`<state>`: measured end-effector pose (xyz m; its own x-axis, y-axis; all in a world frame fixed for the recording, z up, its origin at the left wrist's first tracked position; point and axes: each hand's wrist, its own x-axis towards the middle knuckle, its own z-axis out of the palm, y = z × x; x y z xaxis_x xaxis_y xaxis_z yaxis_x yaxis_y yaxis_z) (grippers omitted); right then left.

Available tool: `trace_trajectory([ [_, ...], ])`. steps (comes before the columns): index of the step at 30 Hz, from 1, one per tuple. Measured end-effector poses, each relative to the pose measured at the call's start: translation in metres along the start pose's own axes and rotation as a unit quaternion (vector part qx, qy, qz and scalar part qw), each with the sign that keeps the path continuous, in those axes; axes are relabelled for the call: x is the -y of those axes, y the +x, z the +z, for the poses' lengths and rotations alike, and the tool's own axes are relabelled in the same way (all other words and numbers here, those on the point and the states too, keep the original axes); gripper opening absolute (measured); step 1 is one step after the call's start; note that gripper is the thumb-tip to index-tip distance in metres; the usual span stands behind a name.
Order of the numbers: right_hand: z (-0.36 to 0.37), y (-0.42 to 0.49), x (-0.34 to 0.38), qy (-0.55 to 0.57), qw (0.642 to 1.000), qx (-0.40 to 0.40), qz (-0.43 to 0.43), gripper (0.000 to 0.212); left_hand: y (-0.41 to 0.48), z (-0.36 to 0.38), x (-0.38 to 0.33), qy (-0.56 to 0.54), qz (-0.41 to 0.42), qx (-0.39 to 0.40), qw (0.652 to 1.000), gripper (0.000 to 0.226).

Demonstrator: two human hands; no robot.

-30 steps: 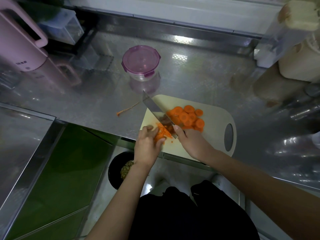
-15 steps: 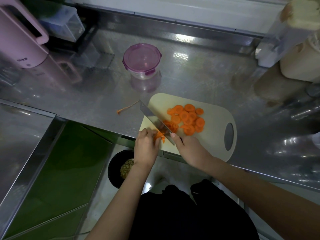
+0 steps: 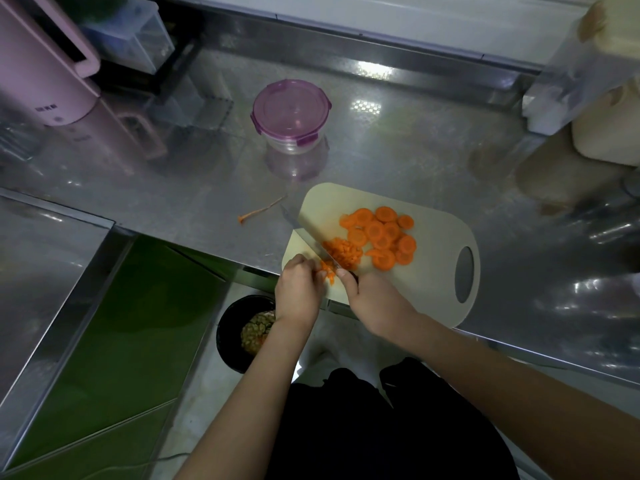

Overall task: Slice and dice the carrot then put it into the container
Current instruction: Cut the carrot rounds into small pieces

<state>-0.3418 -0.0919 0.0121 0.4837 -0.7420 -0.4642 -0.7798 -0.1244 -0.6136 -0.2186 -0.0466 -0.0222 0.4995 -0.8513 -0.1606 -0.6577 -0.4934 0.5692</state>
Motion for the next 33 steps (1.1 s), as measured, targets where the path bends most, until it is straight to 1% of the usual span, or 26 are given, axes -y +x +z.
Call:
trace_trajectory([
  [9,0.007,0.009,-0.006,0.005,1.0,-0.017,-0.018,0.053,0.0,0.001,0.001,-0.003,0.005,-0.001,1.0,0.016],
  [11,0.003,0.01,-0.006,0.017,1.0,-0.014,-0.019,0.054,0.001,0.001,0.002,-0.012,0.006,0.001,1.0,0.015],
  [14,-0.009,0.012,-0.006,0.043,0.999,0.003,-0.021,0.051,0.001,0.001,0.003,-0.034,0.003,0.0,0.999,0.012],
  [17,-0.016,0.009,-0.006,0.039,0.999,0.012,-0.035,0.05,0.002,-0.002,0.002,-0.062,0.009,-0.006,0.998,0.009],
  [22,-0.019,0.003,-0.008,0.066,0.996,-0.021,-0.048,0.045,0.004,-0.003,0.001,-0.111,0.01,-0.001,0.994,0.016],
  [25,-0.023,-0.002,-0.008,0.079,0.993,-0.038,-0.078,0.037,0.002,-0.004,0.004,-0.098,0.026,-0.007,0.995,0.018],
  [27,-0.024,-0.005,-0.008,0.075,0.993,-0.034,-0.08,0.038,-0.002,-0.005,0.006,-0.076,0.037,-0.014,0.996,0.021],
  [31,-0.023,-0.009,-0.009,0.053,0.998,0.009,-0.043,0.051,-0.01,-0.005,0.006,-0.054,0.011,-0.011,0.998,0.021],
  [33,-0.021,-0.01,-0.008,0.038,0.998,0.012,-0.041,0.053,-0.011,-0.004,0.005,-0.049,0.003,-0.012,0.999,0.018],
])
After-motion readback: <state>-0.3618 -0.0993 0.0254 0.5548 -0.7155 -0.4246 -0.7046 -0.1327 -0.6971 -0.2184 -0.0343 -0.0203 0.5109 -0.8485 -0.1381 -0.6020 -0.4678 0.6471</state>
